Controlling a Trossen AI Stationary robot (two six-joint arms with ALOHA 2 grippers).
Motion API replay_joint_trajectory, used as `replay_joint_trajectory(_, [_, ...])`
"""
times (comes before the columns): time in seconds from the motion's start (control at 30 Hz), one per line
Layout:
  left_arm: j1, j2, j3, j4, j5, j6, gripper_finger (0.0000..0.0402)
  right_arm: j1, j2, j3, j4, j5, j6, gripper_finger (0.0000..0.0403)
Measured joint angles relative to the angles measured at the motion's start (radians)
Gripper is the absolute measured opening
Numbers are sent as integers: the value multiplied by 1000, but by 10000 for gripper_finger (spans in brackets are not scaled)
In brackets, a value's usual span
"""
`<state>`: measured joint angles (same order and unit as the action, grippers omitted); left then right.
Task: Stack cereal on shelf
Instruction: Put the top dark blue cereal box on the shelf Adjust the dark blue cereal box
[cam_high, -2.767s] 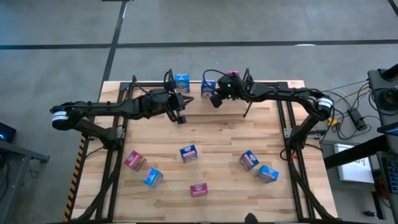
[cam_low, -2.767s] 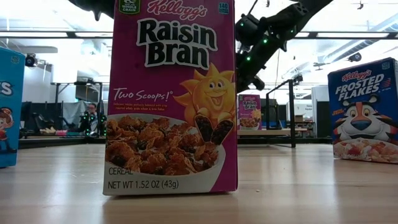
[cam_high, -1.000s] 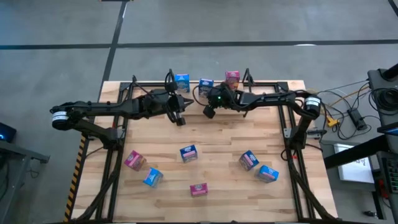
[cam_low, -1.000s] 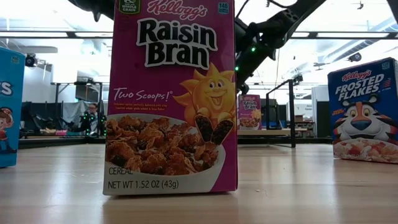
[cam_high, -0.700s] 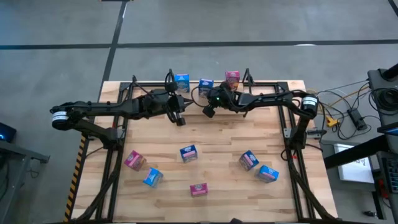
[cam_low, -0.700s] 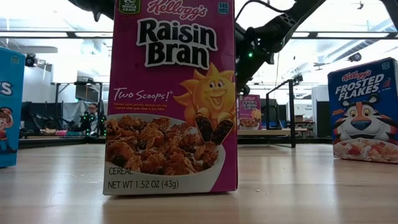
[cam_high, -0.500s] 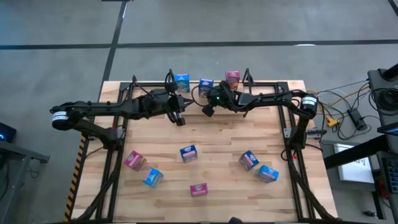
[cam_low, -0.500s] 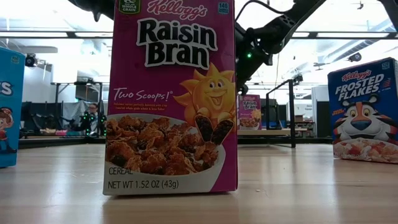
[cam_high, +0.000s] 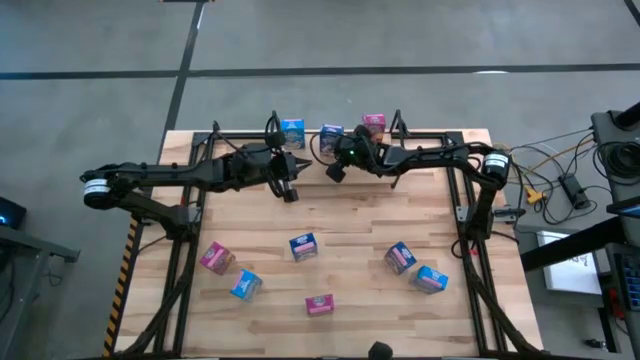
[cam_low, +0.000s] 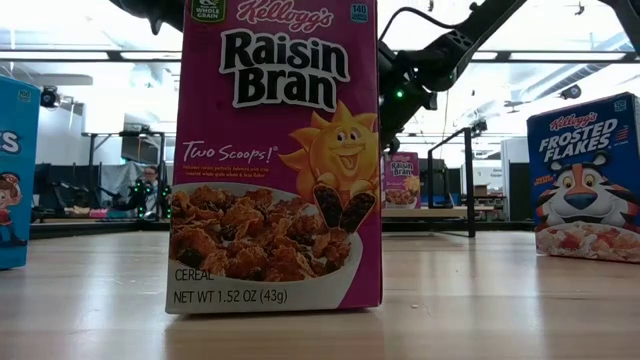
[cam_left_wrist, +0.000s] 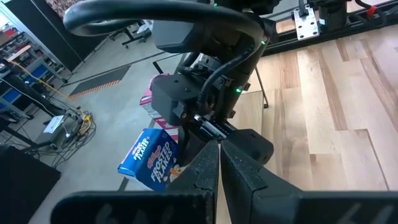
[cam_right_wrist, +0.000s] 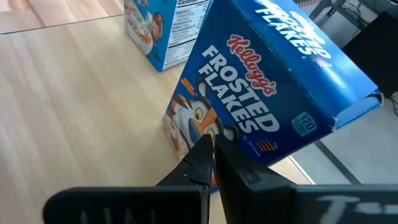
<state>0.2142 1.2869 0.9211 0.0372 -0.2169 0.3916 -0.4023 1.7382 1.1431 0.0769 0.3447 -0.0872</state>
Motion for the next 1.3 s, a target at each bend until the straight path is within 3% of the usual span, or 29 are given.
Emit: replay_joint_trajectory(1.3, [0,0,0,-1,0,0,0,-5,0,-17,27,-7,-87,9])
